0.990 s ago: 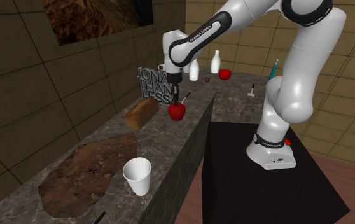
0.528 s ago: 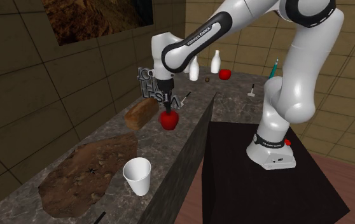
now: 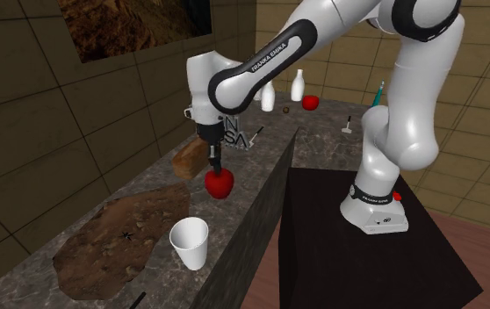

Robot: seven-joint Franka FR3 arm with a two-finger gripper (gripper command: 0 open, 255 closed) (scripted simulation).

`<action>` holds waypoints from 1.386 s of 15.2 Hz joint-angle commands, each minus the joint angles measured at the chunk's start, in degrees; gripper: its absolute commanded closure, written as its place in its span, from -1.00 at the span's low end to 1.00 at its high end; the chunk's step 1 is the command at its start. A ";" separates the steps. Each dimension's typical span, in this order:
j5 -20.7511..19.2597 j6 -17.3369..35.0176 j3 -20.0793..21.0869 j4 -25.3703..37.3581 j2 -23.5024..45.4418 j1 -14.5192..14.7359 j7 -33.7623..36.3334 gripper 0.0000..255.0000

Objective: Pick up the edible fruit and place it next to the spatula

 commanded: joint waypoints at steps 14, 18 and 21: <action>-0.50 -3.21 7.50 20.14 15.02 10.01 18.14 1.00; -1.36 -5.49 8.63 28.57 20.73 12.78 22.52 1.00; -2.10 -7.80 9.26 36.04 25.59 14.93 25.62 1.00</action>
